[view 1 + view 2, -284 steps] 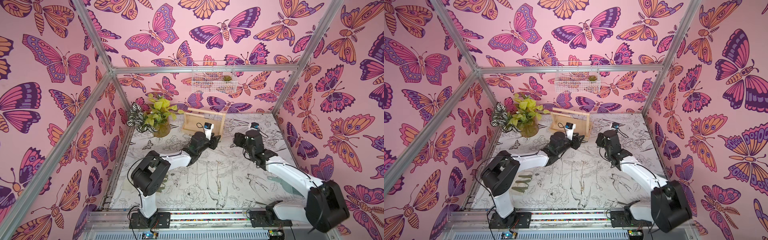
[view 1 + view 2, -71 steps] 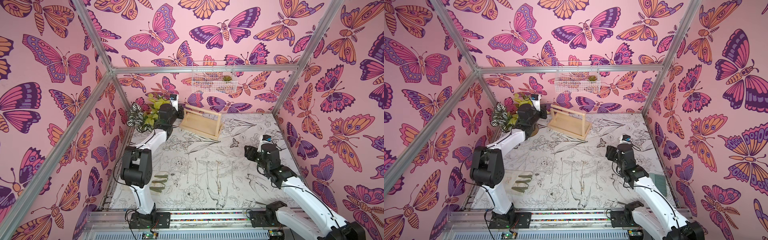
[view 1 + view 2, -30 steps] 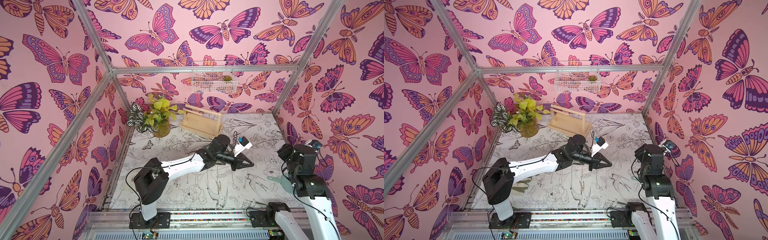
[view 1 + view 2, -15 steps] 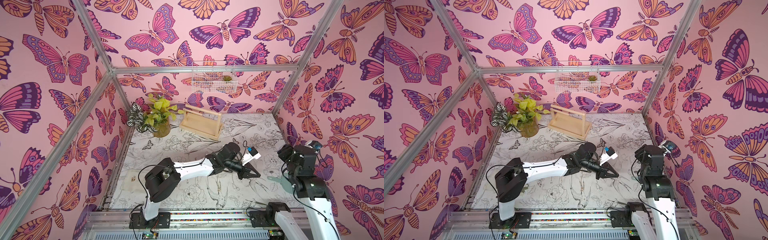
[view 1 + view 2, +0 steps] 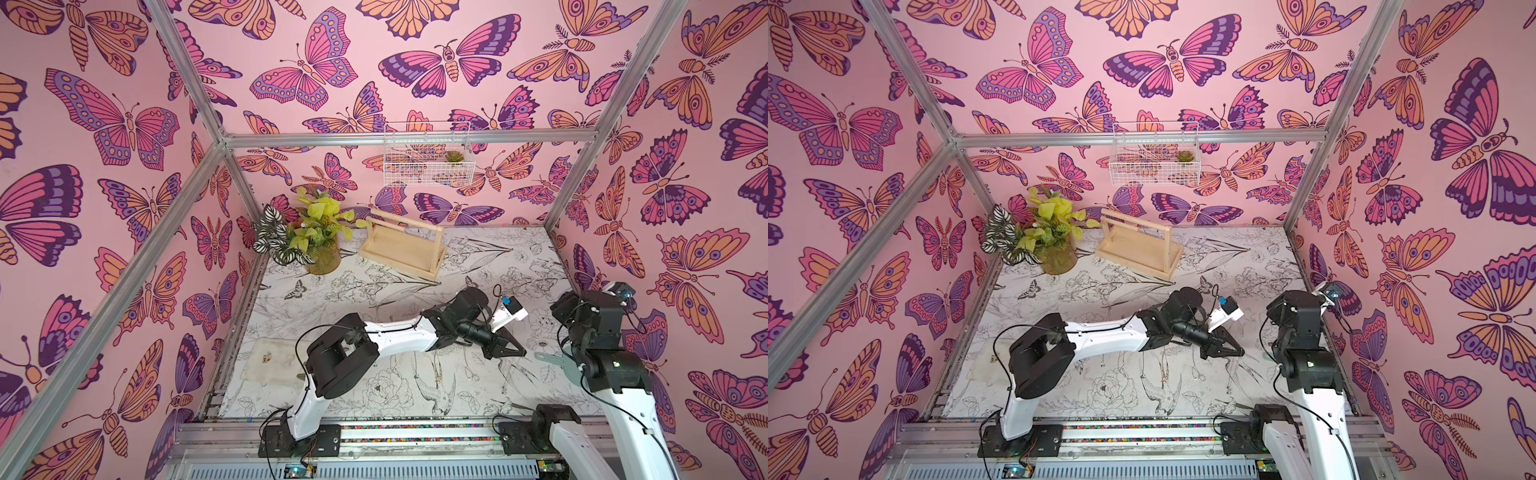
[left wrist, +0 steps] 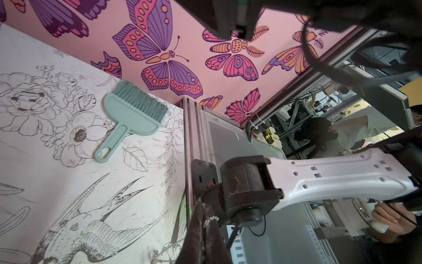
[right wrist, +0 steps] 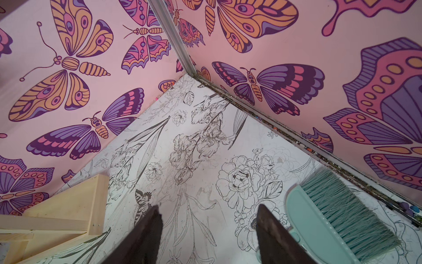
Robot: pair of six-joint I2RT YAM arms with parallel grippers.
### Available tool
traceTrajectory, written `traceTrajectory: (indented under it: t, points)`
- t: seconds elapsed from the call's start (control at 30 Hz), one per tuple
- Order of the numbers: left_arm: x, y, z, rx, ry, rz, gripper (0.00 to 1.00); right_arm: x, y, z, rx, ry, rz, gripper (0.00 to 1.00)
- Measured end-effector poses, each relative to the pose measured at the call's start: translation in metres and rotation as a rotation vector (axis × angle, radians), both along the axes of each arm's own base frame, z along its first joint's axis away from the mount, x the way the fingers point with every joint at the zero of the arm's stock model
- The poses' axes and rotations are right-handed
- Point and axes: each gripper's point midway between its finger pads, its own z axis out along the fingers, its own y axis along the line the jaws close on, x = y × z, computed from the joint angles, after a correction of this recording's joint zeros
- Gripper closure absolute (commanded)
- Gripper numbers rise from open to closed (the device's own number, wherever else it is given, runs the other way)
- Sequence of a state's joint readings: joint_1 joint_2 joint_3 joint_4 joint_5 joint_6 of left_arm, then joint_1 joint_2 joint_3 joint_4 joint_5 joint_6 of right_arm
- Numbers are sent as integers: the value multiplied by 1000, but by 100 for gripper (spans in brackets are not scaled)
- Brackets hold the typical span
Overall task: Take the necklace off the jewelry display stand
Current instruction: Place the necklace at the center of the board.
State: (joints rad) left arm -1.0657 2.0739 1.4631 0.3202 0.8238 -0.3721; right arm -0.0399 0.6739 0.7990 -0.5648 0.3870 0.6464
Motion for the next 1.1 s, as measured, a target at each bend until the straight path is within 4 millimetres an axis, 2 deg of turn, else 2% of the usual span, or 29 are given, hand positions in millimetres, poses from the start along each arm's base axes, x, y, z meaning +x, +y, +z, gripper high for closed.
traceTrajectory:
  t: [0.27,0.37,0.87,1.0,1.1]
  points:
    - [59,0,-55,64,52,69,100,3,1,-3,-8,3,14,32]
    - [74,-1,-68,75,64,83,100,4,2,-7,-8,8,21,32]
    - [122,-10,-108,95,79,127,91,12,9,-39,20,59,60,32]
    - [139,-9,-117,123,71,161,93,14,10,-42,24,63,67,32]
    - [151,-9,-122,153,47,192,88,16,11,-41,25,57,70,32]
